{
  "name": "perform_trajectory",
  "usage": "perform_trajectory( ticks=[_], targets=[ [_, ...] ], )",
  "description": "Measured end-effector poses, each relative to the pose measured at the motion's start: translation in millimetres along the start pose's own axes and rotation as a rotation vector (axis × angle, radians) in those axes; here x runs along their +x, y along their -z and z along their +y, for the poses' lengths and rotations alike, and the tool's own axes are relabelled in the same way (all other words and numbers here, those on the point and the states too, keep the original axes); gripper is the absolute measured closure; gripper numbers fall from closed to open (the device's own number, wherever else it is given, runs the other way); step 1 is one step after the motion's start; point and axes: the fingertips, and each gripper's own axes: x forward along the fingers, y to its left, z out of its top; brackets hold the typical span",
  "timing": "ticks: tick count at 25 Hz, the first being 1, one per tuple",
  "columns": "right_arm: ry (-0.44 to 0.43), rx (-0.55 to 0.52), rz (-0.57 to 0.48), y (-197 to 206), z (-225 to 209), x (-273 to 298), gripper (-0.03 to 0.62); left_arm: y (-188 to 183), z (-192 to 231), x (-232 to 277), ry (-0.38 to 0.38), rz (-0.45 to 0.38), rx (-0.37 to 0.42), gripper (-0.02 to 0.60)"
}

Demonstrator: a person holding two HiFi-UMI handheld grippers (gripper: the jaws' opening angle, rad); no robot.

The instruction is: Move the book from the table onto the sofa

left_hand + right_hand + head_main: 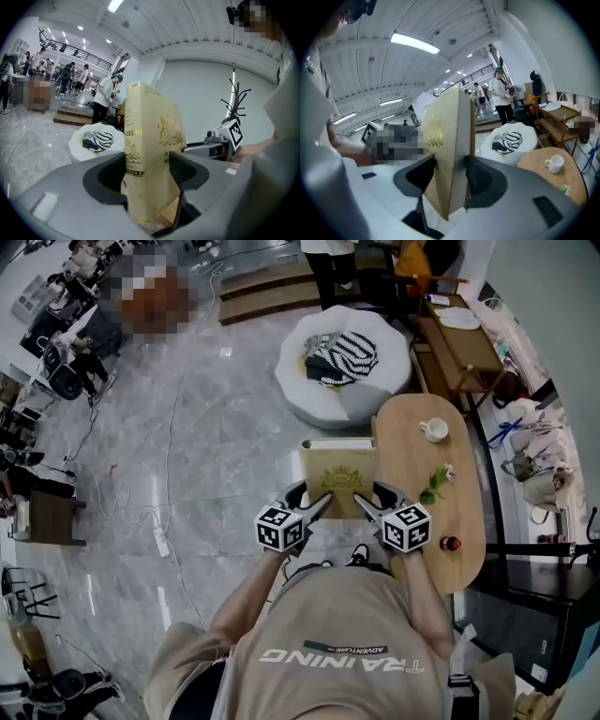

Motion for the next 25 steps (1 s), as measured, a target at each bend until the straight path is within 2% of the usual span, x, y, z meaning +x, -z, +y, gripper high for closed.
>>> perform_trajectory(
  ticks=[7,14,20,25],
  targets=[
    [-0.008,-0.007,-0.004,-10.1,-47.6,-14.5,0.378,-10.8,-14.3,47.0,-0.007,0.005,-0.002,0.287],
    [-0.061,0.001,0.008,-15.5,-71.3,-7.6,0.378,-17.3,-10.6,65.7,-0.06,0.006,-0.005,0.287],
    [-0.089,-0.002,0.031,-16.8,-80.6,13.2,0.378,-16.8,8.5,74.0,-0.08,0.0,-0.036,0.287],
    [-0.071,-0.009,0.046,-32.2,-88.6,41.8,0.378,-31.7,38.1,82.2,-0.062,-0.008,-0.045,0.287]
  ],
)
